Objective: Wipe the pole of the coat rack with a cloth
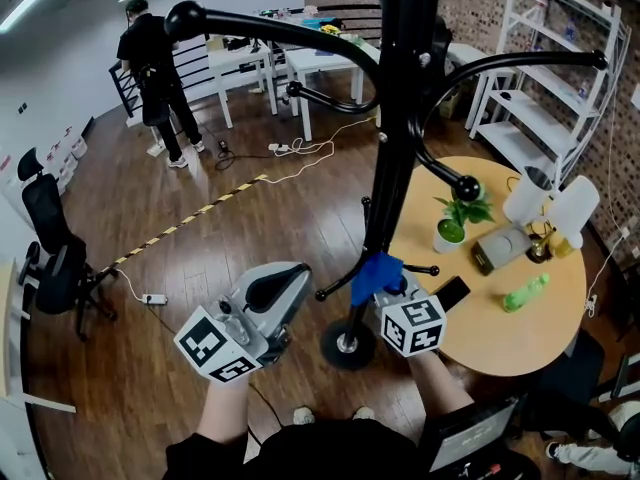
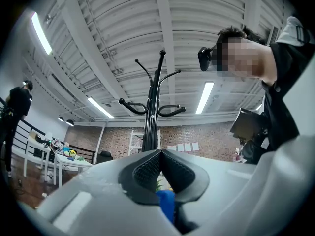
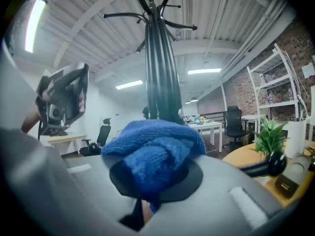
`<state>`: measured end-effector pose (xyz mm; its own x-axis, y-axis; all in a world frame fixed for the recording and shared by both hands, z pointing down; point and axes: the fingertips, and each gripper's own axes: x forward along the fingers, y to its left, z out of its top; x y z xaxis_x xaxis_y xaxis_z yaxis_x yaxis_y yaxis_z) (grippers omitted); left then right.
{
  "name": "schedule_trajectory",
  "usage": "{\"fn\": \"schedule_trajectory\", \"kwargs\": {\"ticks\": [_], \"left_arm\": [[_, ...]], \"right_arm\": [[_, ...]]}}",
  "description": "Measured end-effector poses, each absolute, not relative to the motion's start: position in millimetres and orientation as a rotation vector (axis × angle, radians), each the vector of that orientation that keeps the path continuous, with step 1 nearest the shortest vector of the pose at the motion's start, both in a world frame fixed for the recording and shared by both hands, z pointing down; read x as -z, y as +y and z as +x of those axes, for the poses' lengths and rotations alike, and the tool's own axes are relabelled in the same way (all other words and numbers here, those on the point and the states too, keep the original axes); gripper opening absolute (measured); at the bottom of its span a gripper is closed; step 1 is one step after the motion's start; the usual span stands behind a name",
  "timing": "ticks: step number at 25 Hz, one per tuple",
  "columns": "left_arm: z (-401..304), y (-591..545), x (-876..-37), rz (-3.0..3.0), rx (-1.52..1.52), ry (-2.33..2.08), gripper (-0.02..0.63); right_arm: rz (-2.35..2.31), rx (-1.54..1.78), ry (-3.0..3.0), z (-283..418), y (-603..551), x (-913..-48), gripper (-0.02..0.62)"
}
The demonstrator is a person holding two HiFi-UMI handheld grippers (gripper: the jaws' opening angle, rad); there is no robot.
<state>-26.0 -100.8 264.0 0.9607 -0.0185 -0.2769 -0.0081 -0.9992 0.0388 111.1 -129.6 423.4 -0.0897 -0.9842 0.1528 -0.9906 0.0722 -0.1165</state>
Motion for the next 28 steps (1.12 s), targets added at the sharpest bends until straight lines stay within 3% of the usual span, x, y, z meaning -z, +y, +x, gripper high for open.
{"fn": "schedule_trajectory", "kwargs": {"ticks": [17,22,28], "left_arm": [[-27,-91,-241,3.133,0.527,0.022,-0.008],[-28,-93,-238,3.132,0.526,0.018,-0.008],[-24,-94,-249,3.108,0.488,0.031,-0.008]], "right_arm": [[2.187,0.534,-2.510,109,-121,-136,0.023],[2.169,0.521,-2.507,109,-119,-150,0.023],[2.201,0.156,-2.423,121,-121,-276,0.023]]}}
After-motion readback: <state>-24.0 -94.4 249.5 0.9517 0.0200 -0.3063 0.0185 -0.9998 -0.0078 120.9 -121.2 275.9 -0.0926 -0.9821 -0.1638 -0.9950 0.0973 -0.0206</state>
